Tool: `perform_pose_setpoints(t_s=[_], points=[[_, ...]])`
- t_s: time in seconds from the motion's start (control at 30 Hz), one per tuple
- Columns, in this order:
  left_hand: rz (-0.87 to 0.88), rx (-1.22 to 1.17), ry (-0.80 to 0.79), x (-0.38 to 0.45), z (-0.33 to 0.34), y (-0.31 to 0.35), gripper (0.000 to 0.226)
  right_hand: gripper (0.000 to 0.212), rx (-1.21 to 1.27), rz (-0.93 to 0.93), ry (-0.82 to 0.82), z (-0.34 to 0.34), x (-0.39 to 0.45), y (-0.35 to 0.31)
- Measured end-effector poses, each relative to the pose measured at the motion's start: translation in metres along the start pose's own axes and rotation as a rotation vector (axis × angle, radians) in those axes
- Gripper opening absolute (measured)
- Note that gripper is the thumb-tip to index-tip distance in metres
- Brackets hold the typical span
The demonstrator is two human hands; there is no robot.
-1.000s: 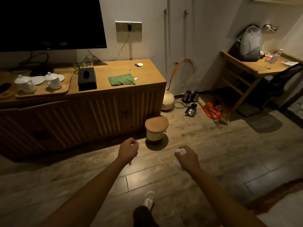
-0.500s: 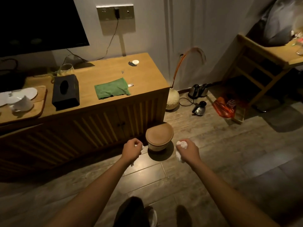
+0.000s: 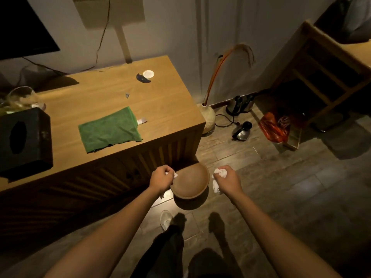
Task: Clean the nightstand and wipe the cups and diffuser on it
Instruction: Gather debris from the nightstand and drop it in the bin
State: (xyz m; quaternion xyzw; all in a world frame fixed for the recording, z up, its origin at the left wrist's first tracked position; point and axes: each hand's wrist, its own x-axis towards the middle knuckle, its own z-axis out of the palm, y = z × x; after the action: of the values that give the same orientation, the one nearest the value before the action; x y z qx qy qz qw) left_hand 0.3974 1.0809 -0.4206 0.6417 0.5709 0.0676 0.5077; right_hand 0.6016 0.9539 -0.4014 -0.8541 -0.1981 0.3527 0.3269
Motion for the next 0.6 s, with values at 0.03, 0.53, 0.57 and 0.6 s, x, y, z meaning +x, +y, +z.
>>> perform_pose_setpoints(t_s=[0.03, 0.53, 0.57, 0.6], points=[[-0.015, -0.003, -0.013, 0.012, 0.001, 0.003, 0.019, 0.023, 0.012, 0.013, -0.004, 0.002, 0.014, -0.003], [-0.584, -0.568, -0.259, 0.072, 0.05, -0.006, 0.023, 0.03, -0.071, 0.196, -0.079, 0.023, 0.097, 0.021], [-0.607, -0.567, -0.264, 0.075, 0.054, -0.008, 0.026, 0.027, -0.068, 0.196, -0.094, 0.025, 0.104, 0.022], [-0.633, -0.556, -0.27, 0.078, 0.06, -0.01, 0.029, 0.017, -0.065, 0.212, -0.111, 0.028, 0.11, 0.022]])
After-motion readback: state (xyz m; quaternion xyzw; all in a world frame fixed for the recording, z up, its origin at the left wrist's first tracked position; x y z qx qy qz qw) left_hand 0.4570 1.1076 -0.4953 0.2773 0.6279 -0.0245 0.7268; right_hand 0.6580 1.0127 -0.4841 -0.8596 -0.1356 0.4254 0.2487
